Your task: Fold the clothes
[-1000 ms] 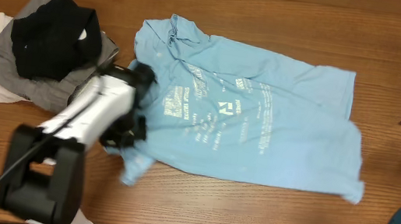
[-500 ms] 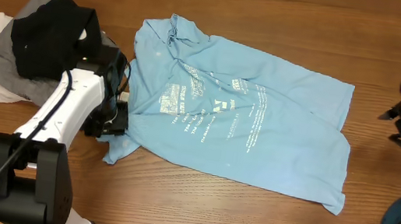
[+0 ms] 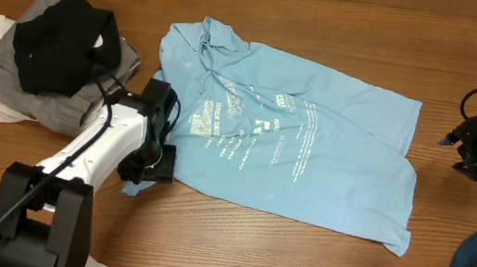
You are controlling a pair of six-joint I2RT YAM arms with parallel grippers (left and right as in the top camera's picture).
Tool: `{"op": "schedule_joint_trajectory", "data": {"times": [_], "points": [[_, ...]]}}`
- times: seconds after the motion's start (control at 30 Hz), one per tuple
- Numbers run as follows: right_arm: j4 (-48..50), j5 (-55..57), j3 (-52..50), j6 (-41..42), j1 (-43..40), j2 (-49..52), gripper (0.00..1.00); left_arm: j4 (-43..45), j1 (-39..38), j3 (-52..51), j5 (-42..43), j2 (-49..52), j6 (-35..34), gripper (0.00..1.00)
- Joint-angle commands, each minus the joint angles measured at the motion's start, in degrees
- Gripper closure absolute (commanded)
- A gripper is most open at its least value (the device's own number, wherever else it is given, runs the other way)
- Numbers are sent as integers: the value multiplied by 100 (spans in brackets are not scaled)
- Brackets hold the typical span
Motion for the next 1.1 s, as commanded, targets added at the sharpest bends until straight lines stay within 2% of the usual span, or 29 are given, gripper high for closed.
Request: {"op": "schedule_joint_trajectory", "data": {"times": [0.0,0.3,0.4,0.47,0.53,0.6,0.77,0.87,0.93,1.07], "points": [[42,50,-28,-28,-4,-48,43,122,94,-179,-315,-74,-212,51],[59,-15,-28,-31,-4,-48,43,704,96,-470,-560,-74,-133,51],[66,-15,-28,-31,-4,-48,43,750,96,-592,-507,-74,-136,67],[74,-20,-28,-31,-4,-48,43,664,96,-566,-369,-76,-138,87],[81,-81,-28,-31,-4,-48,43,483,96,-455,-157,-76,-140,96],[81,-98,-28,-31,-4,-48,43,103,101,-170,238,-83,-129,96],[81,-98,-28,-31,-4,-48,43,-1438,101,1379,1040,-87,599,96],[79,-98,-28,-33,-7,-48,43,-2074,101,2439,935,-92,870,96],[76,-96,-28,-33,-4,-48,43,-2271,101,3047,527,-92,870,96],[79,-96,-28,-33,-7,-48,43,-1980,101,3403,-87,-90,874,88]]}}
